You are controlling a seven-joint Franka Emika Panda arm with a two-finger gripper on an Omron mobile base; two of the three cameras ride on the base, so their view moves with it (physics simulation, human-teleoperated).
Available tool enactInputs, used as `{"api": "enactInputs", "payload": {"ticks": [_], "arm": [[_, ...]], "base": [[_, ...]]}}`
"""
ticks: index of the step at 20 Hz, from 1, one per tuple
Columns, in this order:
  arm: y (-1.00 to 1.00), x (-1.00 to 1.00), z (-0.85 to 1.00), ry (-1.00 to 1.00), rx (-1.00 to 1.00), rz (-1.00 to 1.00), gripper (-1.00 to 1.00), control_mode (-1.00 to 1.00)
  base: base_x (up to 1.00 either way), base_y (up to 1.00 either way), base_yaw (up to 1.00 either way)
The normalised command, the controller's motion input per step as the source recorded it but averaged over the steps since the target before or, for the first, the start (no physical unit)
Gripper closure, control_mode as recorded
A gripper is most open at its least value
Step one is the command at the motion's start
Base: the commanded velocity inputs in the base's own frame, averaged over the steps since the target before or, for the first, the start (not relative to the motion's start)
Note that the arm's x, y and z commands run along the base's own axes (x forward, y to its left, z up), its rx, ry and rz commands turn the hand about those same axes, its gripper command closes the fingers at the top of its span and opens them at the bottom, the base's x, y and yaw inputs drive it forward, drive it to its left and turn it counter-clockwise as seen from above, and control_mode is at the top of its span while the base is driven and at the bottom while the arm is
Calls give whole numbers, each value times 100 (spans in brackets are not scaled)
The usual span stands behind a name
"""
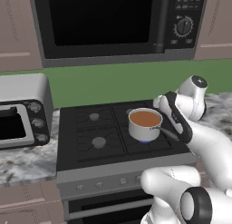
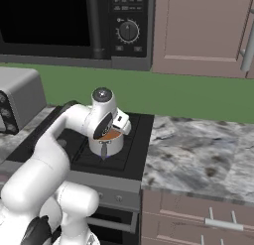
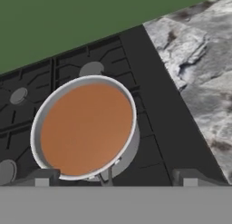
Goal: Pick up the sugar cube(s) and place them in the saucepan with hot chocolate.
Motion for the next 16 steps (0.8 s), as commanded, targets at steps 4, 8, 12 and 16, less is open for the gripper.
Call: {"api": "enactInputs", "payload": {"ticks": [4, 8, 12, 16], "arm": [[0, -27, 0, -2, 0, 0, -100, -100], [0, -31, 0, -4, 0, 0, -100, -100], [-8, -21, 0, -2, 0, 0, -100, -100], [-5, -27, 0, -6, 1, 0, -100, -100]], "base": [[0, 0, 0], [0, 0, 0], [0, 0, 0], [0, 0, 0]]}}
